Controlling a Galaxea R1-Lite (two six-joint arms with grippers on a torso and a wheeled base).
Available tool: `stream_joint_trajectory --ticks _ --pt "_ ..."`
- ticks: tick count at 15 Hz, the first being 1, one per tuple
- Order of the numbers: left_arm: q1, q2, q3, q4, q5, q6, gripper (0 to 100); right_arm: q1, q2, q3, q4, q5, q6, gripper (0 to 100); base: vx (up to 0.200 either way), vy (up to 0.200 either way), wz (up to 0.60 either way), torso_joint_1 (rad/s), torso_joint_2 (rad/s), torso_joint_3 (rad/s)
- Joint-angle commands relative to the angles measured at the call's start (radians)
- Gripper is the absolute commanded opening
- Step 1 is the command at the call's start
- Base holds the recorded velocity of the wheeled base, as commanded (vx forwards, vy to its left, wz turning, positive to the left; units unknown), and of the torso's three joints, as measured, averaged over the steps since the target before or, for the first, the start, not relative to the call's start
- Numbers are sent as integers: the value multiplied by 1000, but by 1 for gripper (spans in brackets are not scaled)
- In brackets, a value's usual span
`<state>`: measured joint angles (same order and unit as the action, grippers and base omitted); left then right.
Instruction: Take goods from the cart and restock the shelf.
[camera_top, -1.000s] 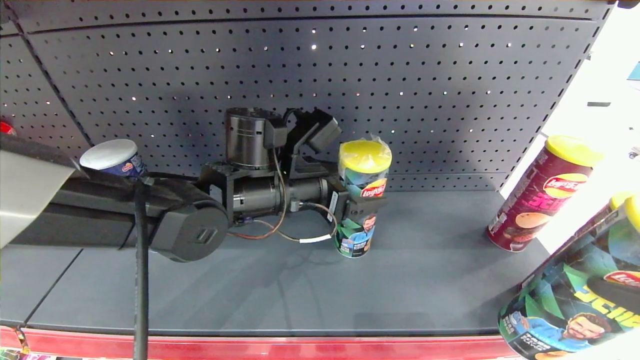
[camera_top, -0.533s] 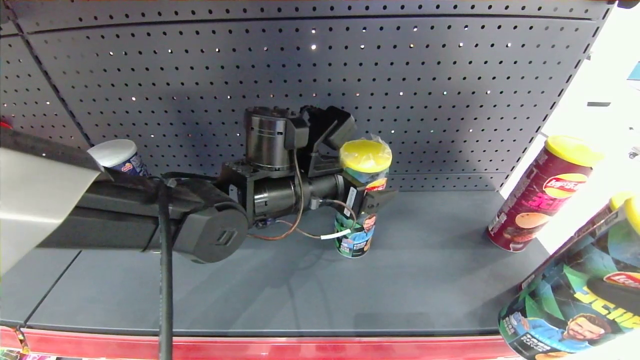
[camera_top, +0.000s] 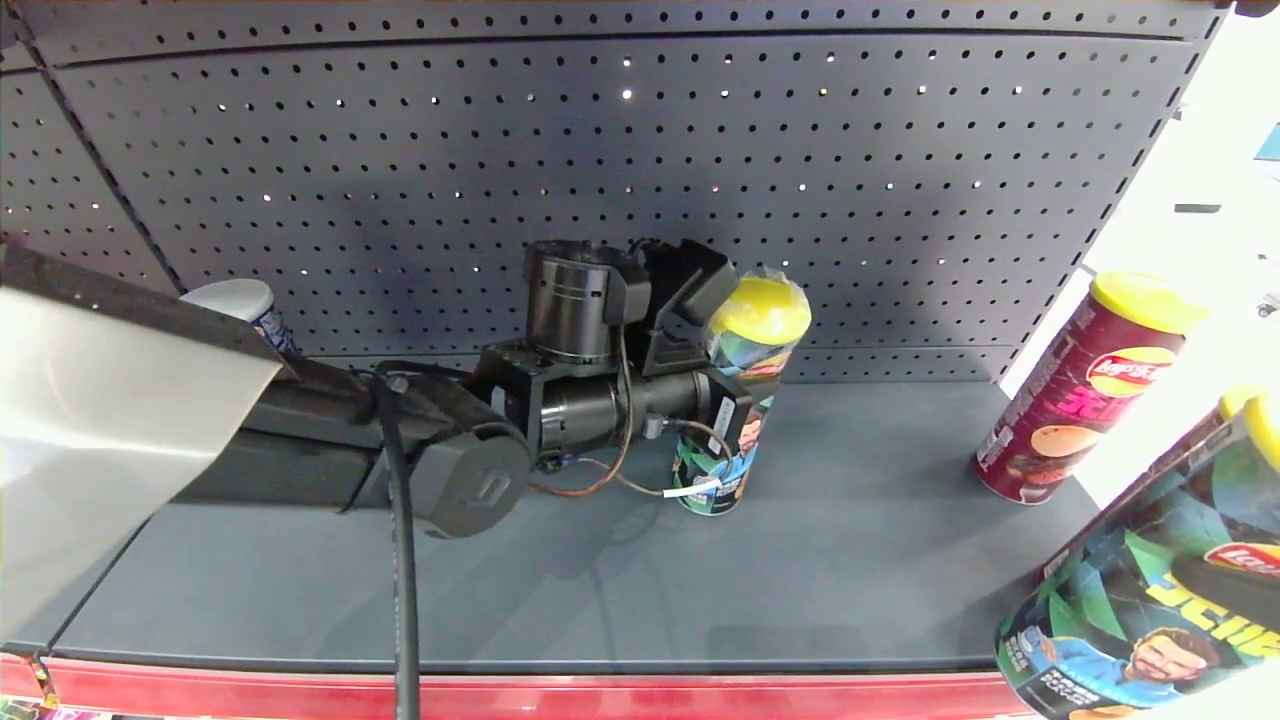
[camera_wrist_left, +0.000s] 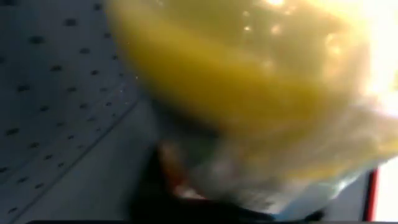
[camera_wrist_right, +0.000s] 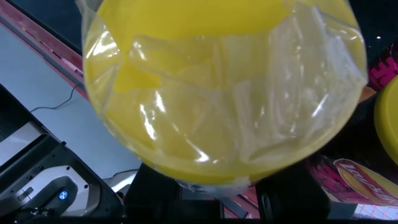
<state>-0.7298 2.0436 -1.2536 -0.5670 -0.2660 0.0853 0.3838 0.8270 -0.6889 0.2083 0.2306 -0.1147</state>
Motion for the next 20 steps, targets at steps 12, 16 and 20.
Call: stream_joint_trajectory --ticks 12,16,20 --pt "182 -263 296 4 -532 189 0 1 14 -1 -1 4 12 0 0 0 0 0 0 0" --pt "176 -250 355 3 -595 269 0 3 15 -1 -1 4 12 0 0 0 0 0 0 0" --pt "170 -227 356 3 -627 275 0 3 35 -6 -3 4 12 0 0 0 0 0 0 0"
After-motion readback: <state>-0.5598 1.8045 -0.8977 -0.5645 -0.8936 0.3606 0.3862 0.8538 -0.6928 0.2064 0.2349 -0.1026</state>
